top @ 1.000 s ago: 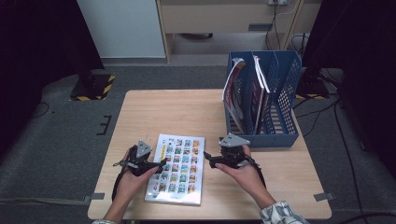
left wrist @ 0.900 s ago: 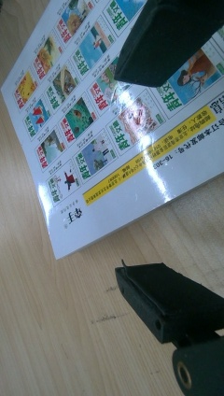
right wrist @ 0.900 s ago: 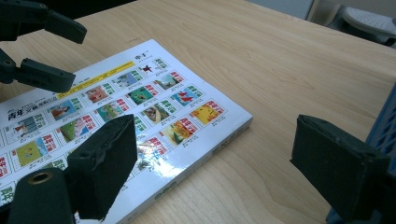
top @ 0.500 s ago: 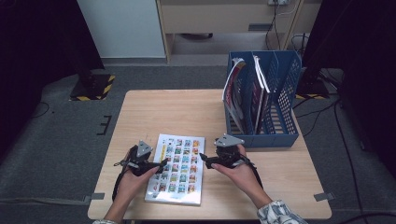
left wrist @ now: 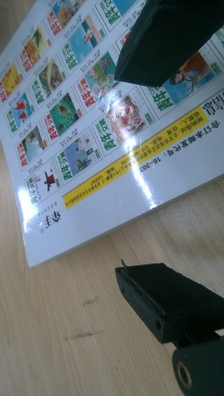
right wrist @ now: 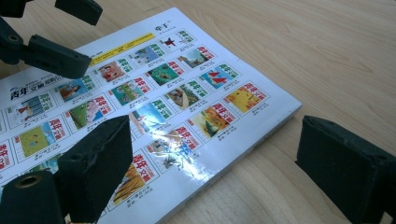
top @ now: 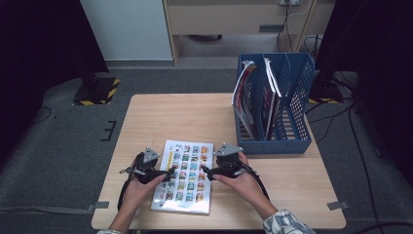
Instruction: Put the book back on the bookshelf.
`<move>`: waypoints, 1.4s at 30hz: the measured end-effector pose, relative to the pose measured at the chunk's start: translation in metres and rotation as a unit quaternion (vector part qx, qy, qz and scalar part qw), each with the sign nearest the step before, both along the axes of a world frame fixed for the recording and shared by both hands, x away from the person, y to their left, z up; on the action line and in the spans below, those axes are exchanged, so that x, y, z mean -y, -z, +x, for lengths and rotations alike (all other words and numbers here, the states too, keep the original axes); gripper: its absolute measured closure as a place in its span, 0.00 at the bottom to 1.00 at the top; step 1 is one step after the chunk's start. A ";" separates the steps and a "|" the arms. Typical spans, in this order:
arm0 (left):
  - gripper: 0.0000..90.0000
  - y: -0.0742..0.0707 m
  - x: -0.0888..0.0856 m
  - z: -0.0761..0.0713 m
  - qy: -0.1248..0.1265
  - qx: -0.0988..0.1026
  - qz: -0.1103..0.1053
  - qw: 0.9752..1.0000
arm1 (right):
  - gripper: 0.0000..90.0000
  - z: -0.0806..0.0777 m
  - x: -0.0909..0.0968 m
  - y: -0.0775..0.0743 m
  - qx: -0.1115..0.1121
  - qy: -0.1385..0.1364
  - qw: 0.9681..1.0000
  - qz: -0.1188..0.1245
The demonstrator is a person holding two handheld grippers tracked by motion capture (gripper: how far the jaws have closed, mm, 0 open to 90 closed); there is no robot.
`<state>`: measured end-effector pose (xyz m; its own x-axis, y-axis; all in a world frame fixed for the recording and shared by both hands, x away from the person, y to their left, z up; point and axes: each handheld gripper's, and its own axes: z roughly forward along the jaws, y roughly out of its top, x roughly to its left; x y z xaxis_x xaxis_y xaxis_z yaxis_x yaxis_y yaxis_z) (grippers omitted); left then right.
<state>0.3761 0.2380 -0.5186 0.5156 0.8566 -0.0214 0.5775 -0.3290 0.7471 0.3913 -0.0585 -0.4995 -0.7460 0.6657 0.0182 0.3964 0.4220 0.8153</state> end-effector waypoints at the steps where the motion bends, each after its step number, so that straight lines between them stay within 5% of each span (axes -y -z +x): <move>1: 0.07 0.001 -0.001 0.000 -0.002 -0.003 -0.002 1.000 | 0.12 -0.001 -0.001 0.000 0.001 -0.002 1.000 -0.001; 12: 0.07 0.006 -0.001 0.003 -0.008 -0.033 -0.020 0.999 | 0.12 -0.007 -0.002 0.005 -0.013 -0.009 1.000 0.003; 20: 0.09 0.011 -0.001 0.004 -0.007 -0.064 -0.061 0.996 | 0.12 -0.008 -0.001 0.009 -0.028 -0.012 1.000 -0.001; 35: 0.10 0.011 0.006 0.003 0.006 -0.064 -0.064 0.996 | 0.13 -0.009 -0.005 0.026 -0.073 -0.025 0.997 -0.024; 42: 0.10 0.011 0.006 0.002 0.005 -0.066 -0.066 0.996 | 0.13 -0.007 -0.005 0.031 -0.103 -0.025 0.994 -0.001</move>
